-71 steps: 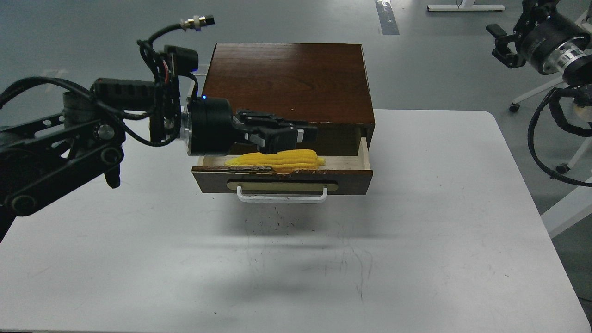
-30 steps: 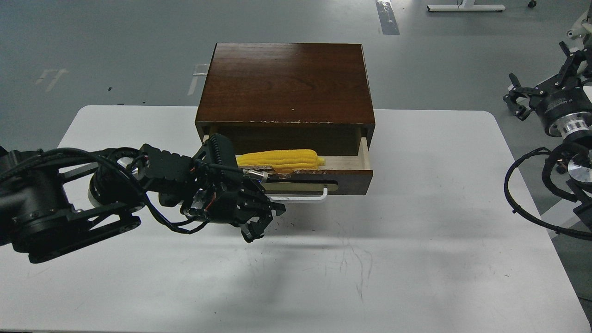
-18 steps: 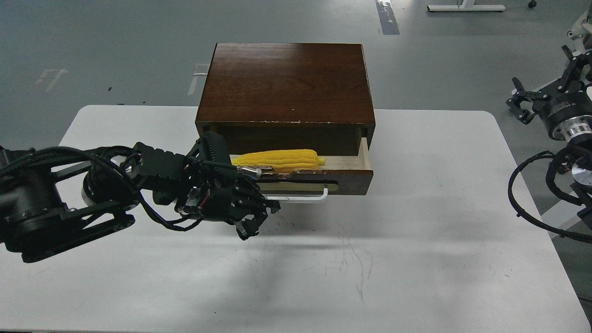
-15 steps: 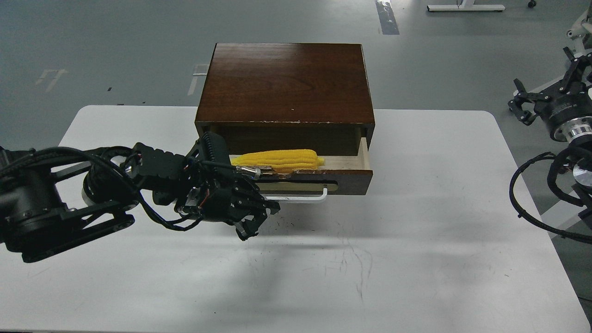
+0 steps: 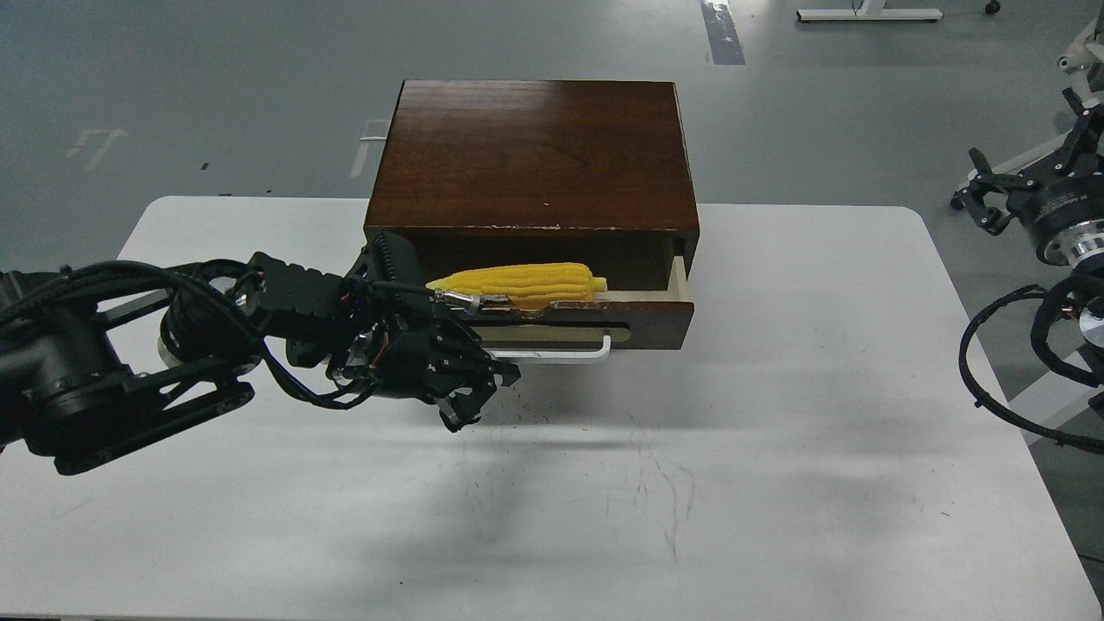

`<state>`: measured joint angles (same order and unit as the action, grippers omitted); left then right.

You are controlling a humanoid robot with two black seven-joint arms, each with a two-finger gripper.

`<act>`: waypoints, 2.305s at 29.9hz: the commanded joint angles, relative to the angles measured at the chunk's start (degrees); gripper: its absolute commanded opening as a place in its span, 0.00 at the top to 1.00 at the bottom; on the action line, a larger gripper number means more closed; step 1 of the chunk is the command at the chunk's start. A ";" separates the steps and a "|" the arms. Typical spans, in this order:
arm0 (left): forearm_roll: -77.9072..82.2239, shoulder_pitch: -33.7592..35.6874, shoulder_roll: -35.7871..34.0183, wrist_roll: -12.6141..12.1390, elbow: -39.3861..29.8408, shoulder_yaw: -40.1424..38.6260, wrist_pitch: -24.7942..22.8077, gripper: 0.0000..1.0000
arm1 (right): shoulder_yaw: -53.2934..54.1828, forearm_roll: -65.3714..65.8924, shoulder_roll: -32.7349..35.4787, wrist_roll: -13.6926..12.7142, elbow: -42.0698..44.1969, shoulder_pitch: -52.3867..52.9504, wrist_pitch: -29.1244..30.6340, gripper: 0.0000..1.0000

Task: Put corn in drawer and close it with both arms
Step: 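Push the drawer into the box with the left gripper, then lift the left gripper up and away from the closed drawer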

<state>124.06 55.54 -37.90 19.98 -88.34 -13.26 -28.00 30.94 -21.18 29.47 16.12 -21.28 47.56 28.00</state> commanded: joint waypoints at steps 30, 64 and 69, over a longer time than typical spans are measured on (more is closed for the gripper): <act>-0.40 1.06 1.86 -0.02 7.40 -1.51 0.00 1.00 | -0.09 0.08 0.59 0.06 0.01 -0.01 0.00 0.00; -2.50 3.96 5.73 0.15 14.61 -1.69 1.90 1.00 | -0.09 0.08 0.94 0.14 0.01 -0.10 0.00 0.00; -3.56 3.87 5.29 1.38 12.23 -1.51 1.90 1.00 | -0.18 0.08 0.94 0.23 0.01 -0.10 0.00 0.00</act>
<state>120.94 59.44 -32.29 20.41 -74.61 -14.86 -26.09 30.85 -21.09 30.42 16.32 -21.27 47.48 28.00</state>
